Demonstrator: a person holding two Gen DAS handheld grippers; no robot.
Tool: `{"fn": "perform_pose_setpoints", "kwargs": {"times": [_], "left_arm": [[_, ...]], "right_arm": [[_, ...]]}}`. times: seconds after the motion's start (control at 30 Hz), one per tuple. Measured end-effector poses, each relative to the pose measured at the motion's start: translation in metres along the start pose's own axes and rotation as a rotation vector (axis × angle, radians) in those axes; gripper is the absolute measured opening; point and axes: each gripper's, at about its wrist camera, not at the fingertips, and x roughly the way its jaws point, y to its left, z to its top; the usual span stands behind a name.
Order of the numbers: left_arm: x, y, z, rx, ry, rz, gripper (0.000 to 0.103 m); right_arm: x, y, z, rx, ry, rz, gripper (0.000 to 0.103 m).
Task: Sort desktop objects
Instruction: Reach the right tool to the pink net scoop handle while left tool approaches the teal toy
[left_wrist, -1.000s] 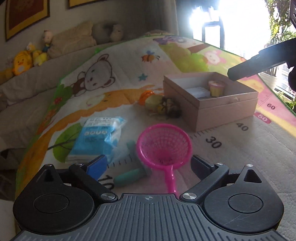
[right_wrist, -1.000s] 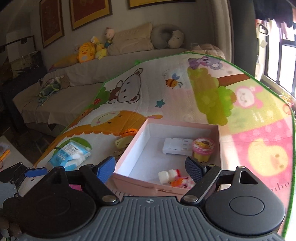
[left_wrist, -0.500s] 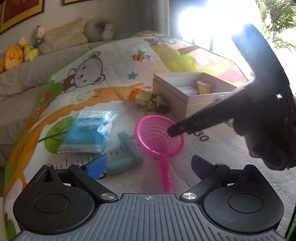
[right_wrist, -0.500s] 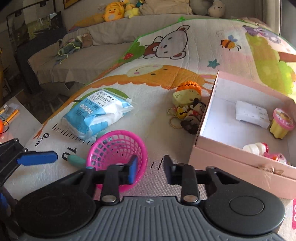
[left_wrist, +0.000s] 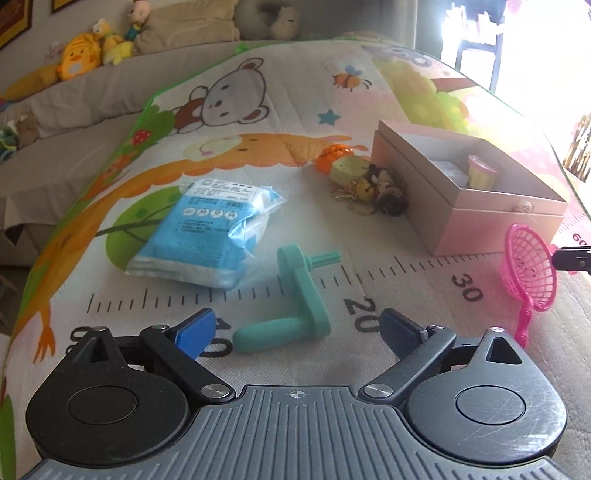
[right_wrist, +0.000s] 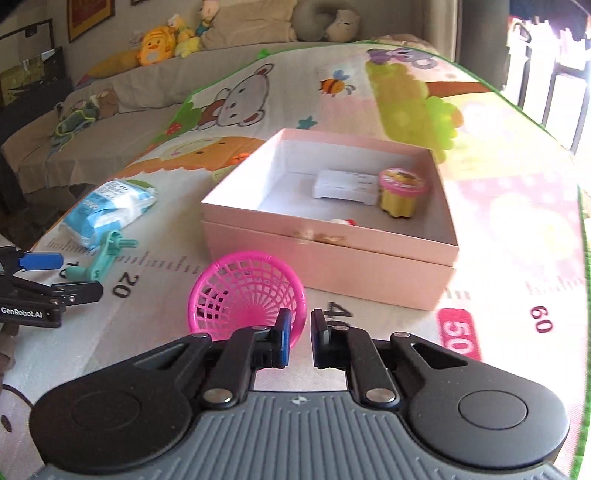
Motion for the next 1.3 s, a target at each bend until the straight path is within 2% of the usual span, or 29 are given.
{"fn": "perform_pose_setpoints", "kwargs": {"times": [0.03,0.07,0.1,0.17,0.2,0.27,0.37,0.53,0.63,0.7,0.77,0.83,0.93,1.07,1.3], "left_arm": [[0.003,-0.001,0.001,-0.004,0.009,0.008,0.087],[0.006,-0.003,0.002,-0.005,0.013,0.015,0.083],[0.008,-0.004,0.002,-0.003,0.015,0.026,0.083],[0.01,-0.007,0.001,0.005,0.012,0.046,0.082],[0.01,-0.01,0.002,0.011,0.009,0.052,0.079],[0.009,-0.015,0.003,0.031,-0.001,0.046,0.062],[0.007,-0.025,0.002,0.079,-0.011,0.015,0.043],[-0.002,-0.058,-0.01,0.207,-0.02,-0.125,0.041],[-0.012,-0.074,-0.018,0.26,-0.019,-0.245,0.044],[-0.016,-0.082,-0.024,0.286,-0.026,-0.265,0.051],[-0.016,-0.087,-0.029,0.31,-0.039,-0.22,0.073],[-0.015,-0.085,-0.03,0.31,-0.049,-0.173,0.082],[-0.013,-0.075,-0.028,0.275,-0.04,-0.151,0.088],[-0.015,-0.064,-0.028,0.259,-0.04,-0.125,0.093],[-0.015,-0.042,-0.026,0.232,-0.047,-0.054,0.096]], "right_arm": [[-0.002,-0.007,-0.001,0.013,-0.011,-0.024,0.015],[-0.005,-0.013,-0.002,0.036,-0.017,-0.033,0.028],[-0.007,-0.02,-0.004,0.071,-0.025,-0.031,0.048],[-0.012,-0.03,-0.009,0.133,-0.044,-0.02,0.072],[-0.012,-0.032,-0.011,0.146,-0.049,-0.012,0.076],[-0.011,-0.033,-0.018,0.157,-0.045,-0.002,0.08],[-0.004,-0.032,-0.024,0.173,-0.025,0.023,0.086],[0.002,-0.023,-0.03,0.171,0.001,0.055,0.092],[-0.002,-0.016,-0.03,0.148,-0.014,0.057,0.094],[-0.005,-0.01,-0.027,0.13,-0.033,0.048,0.099],[-0.006,-0.003,-0.023,0.12,-0.052,0.028,0.103],[-0.004,0.007,-0.017,0.105,-0.071,-0.003,0.103],[0.002,0.027,-0.01,0.056,-0.073,0.001,0.103],[0.022,0.048,-0.009,-0.013,-0.015,-0.026,0.103],[0.019,0.026,-0.028,-0.034,0.007,-0.123,0.103]]}}
